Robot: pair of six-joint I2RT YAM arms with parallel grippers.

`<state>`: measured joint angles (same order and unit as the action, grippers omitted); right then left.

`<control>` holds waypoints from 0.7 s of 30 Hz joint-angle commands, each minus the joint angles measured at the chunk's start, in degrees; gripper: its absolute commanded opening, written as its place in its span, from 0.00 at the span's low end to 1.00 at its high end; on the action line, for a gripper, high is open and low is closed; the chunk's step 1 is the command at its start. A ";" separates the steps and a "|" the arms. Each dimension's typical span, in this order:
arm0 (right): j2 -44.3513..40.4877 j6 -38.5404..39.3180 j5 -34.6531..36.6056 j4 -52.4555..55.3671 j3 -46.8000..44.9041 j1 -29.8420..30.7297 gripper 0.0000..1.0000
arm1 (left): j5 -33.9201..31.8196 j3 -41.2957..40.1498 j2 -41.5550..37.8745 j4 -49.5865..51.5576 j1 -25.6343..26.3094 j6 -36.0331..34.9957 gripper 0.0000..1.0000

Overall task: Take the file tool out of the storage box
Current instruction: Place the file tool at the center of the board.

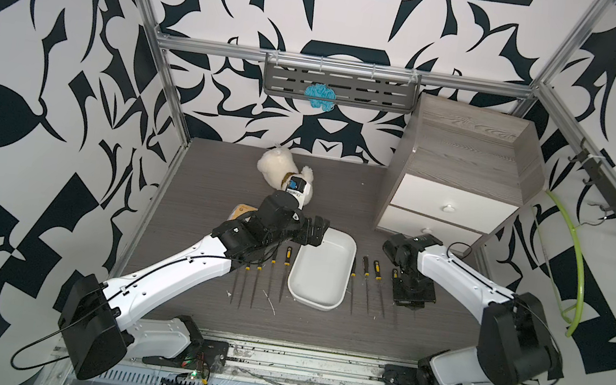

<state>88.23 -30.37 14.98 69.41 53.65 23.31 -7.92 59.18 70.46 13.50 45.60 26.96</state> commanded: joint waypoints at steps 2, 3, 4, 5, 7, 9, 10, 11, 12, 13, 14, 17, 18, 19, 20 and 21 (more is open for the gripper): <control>6.80 -2.26 3.67 0.73 -0.10 -0.37 0.00 | -0.25 -1.04 -1.61 1.48 -0.25 -1.25 0.99; 8.05 -2.30 3.78 -0.40 -0.48 -0.37 0.00 | -0.32 -1.08 -1.66 1.42 -0.25 -1.29 0.99; 8.73 -2.46 3.83 -1.10 -1.00 -0.54 0.00 | -0.42 -1.23 -1.81 1.33 -0.25 -1.30 0.99; 9.51 -2.37 3.82 -1.63 -1.19 -0.72 0.00 | -0.60 -1.26 -1.70 1.36 -0.25 -1.36 0.99; 9.77 -2.17 4.00 -2.55 -1.46 -0.80 0.00 | -0.86 -1.22 -1.30 1.50 -0.25 -1.56 0.99; 10.16 -1.30 2.95 -3.46 -1.56 -0.92 0.00 | -0.95 -0.54 -0.48 2.18 -0.24 -1.80 0.99; 10.44 -0.85 2.42 -3.78 -1.63 -0.98 0.00 | -1.03 -0.24 -0.12 2.59 -0.25 -1.89 0.99; 11.03 -0.47 1.87 -3.92 -1.63 -0.94 0.00 | -1.04 -0.03 0.18 2.90 -0.25 -2.00 0.99; 11.62 -0.39 1.57 -3.93 -1.46 -0.99 0.01 | -1.27 0.03 0.51 3.02 -0.25 -2.10 0.99; 12.10 -0.31 1.54 -3.80 -1.44 -1.00 0.01 | -1.67 -0.05 0.69 2.94 -0.25 -2.17 0.99; 12.31 -0.17 1.52 -3.84 -1.44 -0.99 0.02 | -2.06 -0.05 0.88 2.85 -0.25 -2.25 0.99; 12.52 -0.03 1.17 -4.02 -1.46 -0.99 0.15 | -3.20 0.13 1.58 3.25 -0.25 -2.94 0.99; 12.47 -0.11 1.19 -4.00 -1.47 -0.99 0.18 | -3.64 0.28 1.86 3.52 -0.25 -3.18 0.99; 12.42 -0.13 1.24 -3.94 -1.49 -0.96 0.21 | -4.07 0.41 2.09 3.66 -0.25 -3.38 0.99; 12.41 -0.19 1.36 -3.93 -1.52 -0.96 0.24 | -4.64 0.49 2.14 3.90 -0.25 -3.64 0.99; 12.41 -0.13 1.28 -3.93 -1.50 -0.99 0.26 | -4.96 0.54 2.14 4.05 -0.25 -3.82 0.99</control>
<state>101.43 -30.28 16.12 64.27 51.88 22.52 -10.79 59.18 72.20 15.77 45.60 24.75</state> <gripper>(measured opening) 0.253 0.992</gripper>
